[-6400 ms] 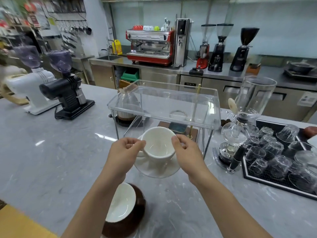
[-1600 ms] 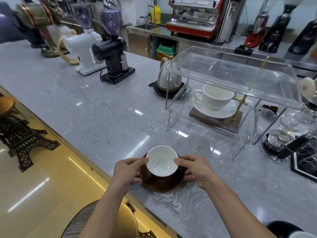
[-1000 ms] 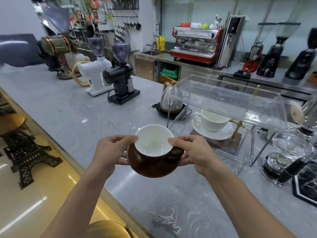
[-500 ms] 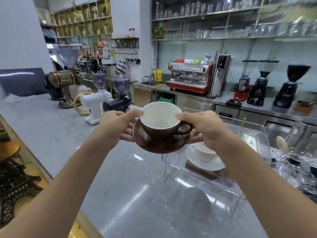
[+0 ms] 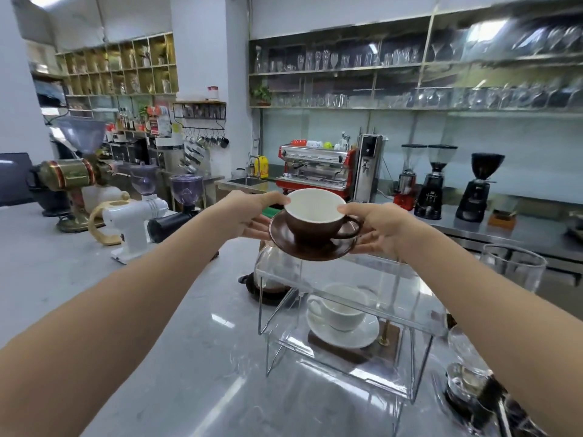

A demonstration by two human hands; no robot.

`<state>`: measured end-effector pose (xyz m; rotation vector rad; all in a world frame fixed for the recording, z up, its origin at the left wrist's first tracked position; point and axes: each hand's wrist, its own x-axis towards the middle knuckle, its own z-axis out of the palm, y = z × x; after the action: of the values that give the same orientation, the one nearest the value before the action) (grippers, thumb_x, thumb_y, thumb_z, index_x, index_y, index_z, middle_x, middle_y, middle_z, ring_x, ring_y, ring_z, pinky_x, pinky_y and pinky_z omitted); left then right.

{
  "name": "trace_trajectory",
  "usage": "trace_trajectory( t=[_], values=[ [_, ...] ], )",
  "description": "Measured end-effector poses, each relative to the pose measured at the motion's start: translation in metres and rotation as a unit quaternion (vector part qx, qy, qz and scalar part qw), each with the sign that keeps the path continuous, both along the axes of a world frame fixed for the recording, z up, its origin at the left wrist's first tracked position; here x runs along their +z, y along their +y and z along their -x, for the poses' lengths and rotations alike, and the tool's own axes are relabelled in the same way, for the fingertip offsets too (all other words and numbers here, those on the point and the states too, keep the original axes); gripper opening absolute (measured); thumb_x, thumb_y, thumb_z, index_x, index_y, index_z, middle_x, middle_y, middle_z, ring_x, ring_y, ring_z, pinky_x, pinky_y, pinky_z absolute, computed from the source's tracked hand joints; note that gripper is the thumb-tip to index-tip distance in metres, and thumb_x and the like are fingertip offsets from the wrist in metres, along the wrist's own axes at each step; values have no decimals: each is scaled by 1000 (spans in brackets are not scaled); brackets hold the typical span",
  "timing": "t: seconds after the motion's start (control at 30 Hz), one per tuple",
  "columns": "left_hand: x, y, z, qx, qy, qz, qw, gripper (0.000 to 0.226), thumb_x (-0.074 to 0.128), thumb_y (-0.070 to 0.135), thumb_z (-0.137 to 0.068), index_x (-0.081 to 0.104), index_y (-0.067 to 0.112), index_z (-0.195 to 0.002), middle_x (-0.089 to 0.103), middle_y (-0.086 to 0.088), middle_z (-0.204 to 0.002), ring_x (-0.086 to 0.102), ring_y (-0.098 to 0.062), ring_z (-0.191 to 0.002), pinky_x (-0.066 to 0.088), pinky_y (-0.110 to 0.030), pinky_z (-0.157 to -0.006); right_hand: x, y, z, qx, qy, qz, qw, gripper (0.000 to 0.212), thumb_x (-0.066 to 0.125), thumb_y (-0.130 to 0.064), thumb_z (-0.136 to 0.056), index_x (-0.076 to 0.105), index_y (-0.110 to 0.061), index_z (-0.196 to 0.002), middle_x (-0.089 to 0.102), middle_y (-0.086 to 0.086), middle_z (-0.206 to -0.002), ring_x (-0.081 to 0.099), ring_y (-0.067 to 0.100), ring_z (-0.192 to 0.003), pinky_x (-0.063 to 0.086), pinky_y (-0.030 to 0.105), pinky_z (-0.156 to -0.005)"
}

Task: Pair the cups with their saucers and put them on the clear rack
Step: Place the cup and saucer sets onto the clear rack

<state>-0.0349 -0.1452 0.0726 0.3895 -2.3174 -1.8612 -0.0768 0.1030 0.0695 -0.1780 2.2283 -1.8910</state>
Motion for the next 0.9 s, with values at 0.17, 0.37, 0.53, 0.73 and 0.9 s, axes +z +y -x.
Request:
trace_trajectory(
  t=[0.17, 0.37, 0.53, 0.73, 0.9],
  values=[
    [2, 5, 28, -3, -25, 46, 999, 45, 86, 35, -74, 59, 5, -95, 76, -24, -83, 78, -31, -68, 66, -42, -71, -4, -2, 23, -18, -12, -30, 999, 42, 83, -33, -74, 64, -4, -98, 75, 22, -83, 76, 32, -63, 61, 38, -57],
    [-11, 1, 49, -5, -64, 97, 993, 44, 85, 35, -77, 61, 1, -93, 78, -20, -73, 78, -28, -63, 66, -38, -66, -28, -7, 40, -10, -49, -50, 998, 43, 81, -33, -79, 63, -2, -104, 71, 24, -92, 73, 34, -71, 62, 39, -58],
    [-24, -3, 58, -12, -80, 101, 992, 43, 84, 36, -77, 62, 3, -93, 79, -19, -77, 79, -28, -69, 66, -39, -69, -39, -7, 46, -2, -51, -61, 997, 43, 81, -31, -79, 61, -1, -103, 72, 25, -90, 75, 37, -75, 63, 44, -62],
    [-31, -5, 62, -23, -85, 98, 991, 39, 85, 33, -76, 62, 6, -93, 78, -22, -91, 78, -32, -83, 64, -44, -83, -45, -8, 47, 4, -54, -75, 996, 42, 79, -31, -81, 61, -1, -104, 73, 26, -95, 76, 38, -80, 64, 46, -66],
    [-35, -7, 63, -20, -82, 98, 992, 40, 85, 32, -77, 64, 4, -96, 77, -21, -92, 76, -29, -82, 63, -41, -85, -49, -10, 48, 4, -65, -81, 995, 40, 79, -32, -82, 59, -3, -101, 71, 27, -98, 75, 38, -82, 64, 46, -68]
  ],
)
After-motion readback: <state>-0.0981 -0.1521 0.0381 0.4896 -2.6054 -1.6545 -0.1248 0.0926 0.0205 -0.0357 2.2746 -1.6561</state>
